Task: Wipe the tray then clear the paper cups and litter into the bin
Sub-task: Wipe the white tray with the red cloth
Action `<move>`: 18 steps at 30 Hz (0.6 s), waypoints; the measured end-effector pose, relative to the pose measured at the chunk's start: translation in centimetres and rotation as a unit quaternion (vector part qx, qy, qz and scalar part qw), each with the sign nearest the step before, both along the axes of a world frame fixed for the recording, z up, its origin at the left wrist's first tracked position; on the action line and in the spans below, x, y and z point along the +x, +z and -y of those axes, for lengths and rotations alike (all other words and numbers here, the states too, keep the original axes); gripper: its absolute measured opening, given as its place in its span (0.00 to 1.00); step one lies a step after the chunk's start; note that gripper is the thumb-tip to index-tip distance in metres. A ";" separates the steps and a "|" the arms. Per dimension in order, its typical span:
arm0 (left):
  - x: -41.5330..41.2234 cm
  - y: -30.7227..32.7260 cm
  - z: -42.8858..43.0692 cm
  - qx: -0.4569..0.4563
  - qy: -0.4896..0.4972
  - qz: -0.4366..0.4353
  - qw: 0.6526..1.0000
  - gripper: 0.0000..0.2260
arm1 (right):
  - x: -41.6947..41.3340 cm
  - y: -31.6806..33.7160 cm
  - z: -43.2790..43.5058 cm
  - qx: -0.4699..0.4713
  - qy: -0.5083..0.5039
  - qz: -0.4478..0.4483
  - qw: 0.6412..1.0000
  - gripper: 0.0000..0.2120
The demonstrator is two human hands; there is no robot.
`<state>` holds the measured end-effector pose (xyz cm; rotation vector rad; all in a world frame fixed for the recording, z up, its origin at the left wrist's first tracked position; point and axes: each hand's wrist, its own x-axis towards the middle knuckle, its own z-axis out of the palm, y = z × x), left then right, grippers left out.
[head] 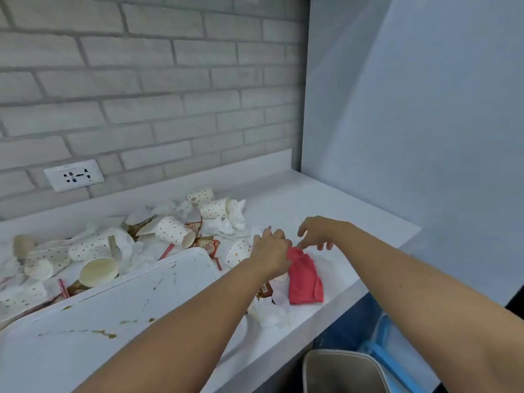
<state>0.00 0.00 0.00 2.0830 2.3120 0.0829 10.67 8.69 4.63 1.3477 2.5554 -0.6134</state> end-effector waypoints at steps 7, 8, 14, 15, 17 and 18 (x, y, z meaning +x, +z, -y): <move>0.6 -1.5 -0.8 0.002 -0.001 -0.029 1.000 0.17 | 0.5 -4.2 0.7 -0.016 0.014 0.030 0.999 0.32; 0.6 -1.5 -0.8 0.015 0.000 -0.027 1.000 0.17 | 0.5 -4.5 0.7 -0.026 0.006 0.018 0.999 0.31; 0.3 -1.9 -1.0 0.028 0.003 -0.001 1.000 0.17 | 0.0 -6.2 -0.2 -0.087 -0.054 -0.036 0.994 0.27; 0.2 -2.0 -1.0 0.032 0.005 0.003 0.999 0.17 | -0.2 -6.4 -0.3 -0.088 -0.057 -0.042 0.994 0.25; -0.1 -2.0 -0.9 0.038 0.008 0.012 0.999 0.17 | -0.4 -6.7 -0.5 -0.079 -0.065 -0.048 0.994 0.21; -0.2 -2.0 -0.8 0.043 0.009 0.018 0.999 0.17 | -0.4 -6.9 -0.6 -0.077 -0.070 -0.053 0.993 0.19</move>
